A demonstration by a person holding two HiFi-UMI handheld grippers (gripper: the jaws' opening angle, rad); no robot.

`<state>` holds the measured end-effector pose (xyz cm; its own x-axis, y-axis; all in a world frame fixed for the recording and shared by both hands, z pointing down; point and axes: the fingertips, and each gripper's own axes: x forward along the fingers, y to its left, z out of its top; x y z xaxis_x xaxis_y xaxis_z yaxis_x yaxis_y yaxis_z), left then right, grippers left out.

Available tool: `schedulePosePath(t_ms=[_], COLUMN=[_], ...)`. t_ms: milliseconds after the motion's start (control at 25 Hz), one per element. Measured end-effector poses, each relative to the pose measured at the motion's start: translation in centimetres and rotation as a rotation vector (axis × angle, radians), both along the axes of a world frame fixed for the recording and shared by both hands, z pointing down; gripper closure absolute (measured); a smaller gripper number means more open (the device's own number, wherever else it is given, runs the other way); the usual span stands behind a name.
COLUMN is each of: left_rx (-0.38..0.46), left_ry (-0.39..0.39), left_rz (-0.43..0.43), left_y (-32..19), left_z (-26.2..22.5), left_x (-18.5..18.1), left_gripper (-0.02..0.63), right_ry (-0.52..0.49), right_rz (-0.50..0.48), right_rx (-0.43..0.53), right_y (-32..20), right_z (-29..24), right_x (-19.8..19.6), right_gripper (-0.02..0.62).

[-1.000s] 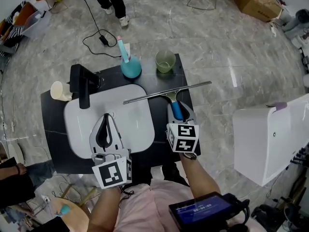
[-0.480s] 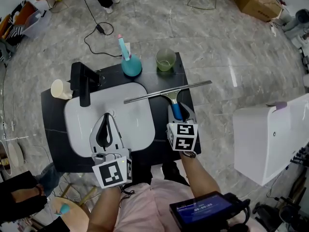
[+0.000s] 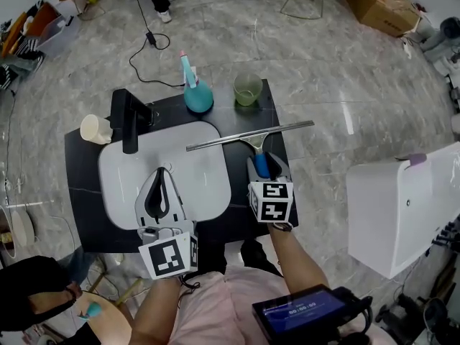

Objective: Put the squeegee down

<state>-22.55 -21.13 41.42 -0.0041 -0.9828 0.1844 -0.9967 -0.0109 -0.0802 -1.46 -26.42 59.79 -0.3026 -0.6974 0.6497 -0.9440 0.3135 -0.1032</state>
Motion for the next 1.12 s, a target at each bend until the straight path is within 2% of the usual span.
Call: schedulePosePath(t_ms=[160, 360, 520, 680, 840, 1120], left_rx=[0.039, 0.138, 0.222, 0.28, 0.312, 0.331], left_ry=[0.011, 0.017, 0.006, -0.004, -0.005, 0.0], left_rz=[0.001, 0.014, 0.026, 0.045, 0.059, 0.068], left_y=[0.6, 1.4, 1.3, 1.1, 1.9, 2.6], left_z=[-1.4, -5.6, -9.9, -13.6, -15.0, -15.9], left_x=[0.3, 0.9, 2.2, 4.2, 5.1, 5.9], left_gripper=[0.597, 0.597, 0.597, 0.597, 0.597, 0.597], right_ry=[-0.022, -0.085, -0.126, -0.128, -0.135, -0.129], right_rz=[-0.021, -0.068, -0.11, -0.134, -0.162, -0.171], right_rx=[0.062, 0.23, 0.372, 0.483, 0.54, 0.588], right_y=[0.6, 1.4, 1.8, 2.3, 3.6, 4.3], right_z=[-2.8, -10.5, -17.8, -23.7, -26.3, -27.8], right_x=[-0.7, -2.4, -2.7, -1.9, -2.2, -1.7], right_gripper=[0.404, 0.45, 0.5, 0.586, 0.595, 0.598])
